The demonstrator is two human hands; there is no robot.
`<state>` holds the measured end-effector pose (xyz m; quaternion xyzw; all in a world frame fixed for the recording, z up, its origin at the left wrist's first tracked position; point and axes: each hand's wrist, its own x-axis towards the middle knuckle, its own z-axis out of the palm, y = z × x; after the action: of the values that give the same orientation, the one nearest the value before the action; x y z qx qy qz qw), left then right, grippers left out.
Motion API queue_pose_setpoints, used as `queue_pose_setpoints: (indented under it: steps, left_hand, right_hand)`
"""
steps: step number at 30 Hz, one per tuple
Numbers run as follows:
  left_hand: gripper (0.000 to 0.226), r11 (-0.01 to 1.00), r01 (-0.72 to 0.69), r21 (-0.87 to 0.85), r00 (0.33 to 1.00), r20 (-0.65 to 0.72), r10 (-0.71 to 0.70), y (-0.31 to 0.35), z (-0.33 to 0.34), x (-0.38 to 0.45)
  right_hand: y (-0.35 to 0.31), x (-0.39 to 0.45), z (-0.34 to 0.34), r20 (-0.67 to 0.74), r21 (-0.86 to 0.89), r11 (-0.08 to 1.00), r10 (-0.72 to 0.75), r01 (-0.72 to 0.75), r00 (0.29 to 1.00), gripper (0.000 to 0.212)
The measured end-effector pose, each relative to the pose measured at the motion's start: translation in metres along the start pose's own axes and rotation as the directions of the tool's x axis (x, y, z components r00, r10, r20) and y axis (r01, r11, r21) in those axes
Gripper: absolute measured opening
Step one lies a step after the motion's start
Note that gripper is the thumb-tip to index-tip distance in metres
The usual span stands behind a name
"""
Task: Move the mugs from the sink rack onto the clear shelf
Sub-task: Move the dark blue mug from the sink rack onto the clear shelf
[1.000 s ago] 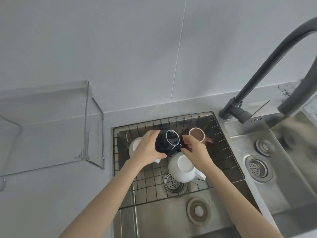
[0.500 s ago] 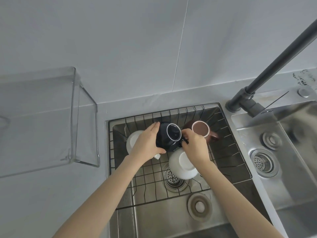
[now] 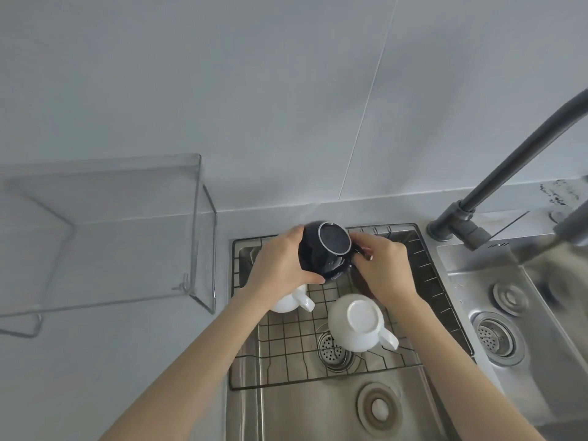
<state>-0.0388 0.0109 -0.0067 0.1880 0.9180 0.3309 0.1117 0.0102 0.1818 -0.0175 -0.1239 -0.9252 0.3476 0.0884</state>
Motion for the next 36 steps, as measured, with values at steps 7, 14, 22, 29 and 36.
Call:
queue_pose_setpoints:
  steps: [7, 14, 22, 29, 36]
  left_hand:
    - [0.073, 0.997, -0.075, -0.016, 0.956, -0.284, 0.068, 0.010, -0.114, -0.046]
    - [0.067, 0.996, 0.013, -0.083, 0.912, -0.408, -0.046, -0.050, -0.208, -0.089]
    - [0.079, 0.987, 0.136, -0.082, 0.904, -0.398, -0.157, -0.148, -0.277, -0.103]
    - [0.077, 0.979, 0.172, -0.106, 0.928, -0.315, -0.197, -0.222, -0.311, -0.087]
    - [0.079, 0.983, 0.165, -0.076, 0.945, -0.273, -0.180, -0.252, -0.318, -0.071]
  right_hand:
    - [-0.122, 0.008, -0.029, -0.105, 0.020, 0.950, -0.307, 0.310, 0.946, 0.035]
    - [-0.237, 0.017, 0.019, 0.022, -0.015, 0.871, -0.490, 0.491, 0.871, 0.030]
    - [-0.328, 0.032, 0.112, 0.208, -0.039, 0.843, -0.518, 0.536, 0.830, 0.024]
    - [-0.364, 0.053, 0.178, 0.281, -0.046, 0.841, -0.507, 0.539, 0.815, 0.025]
    - [-0.376, 0.065, 0.202, 0.321, -0.124, 0.839, -0.472, 0.530, 0.821, 0.023]
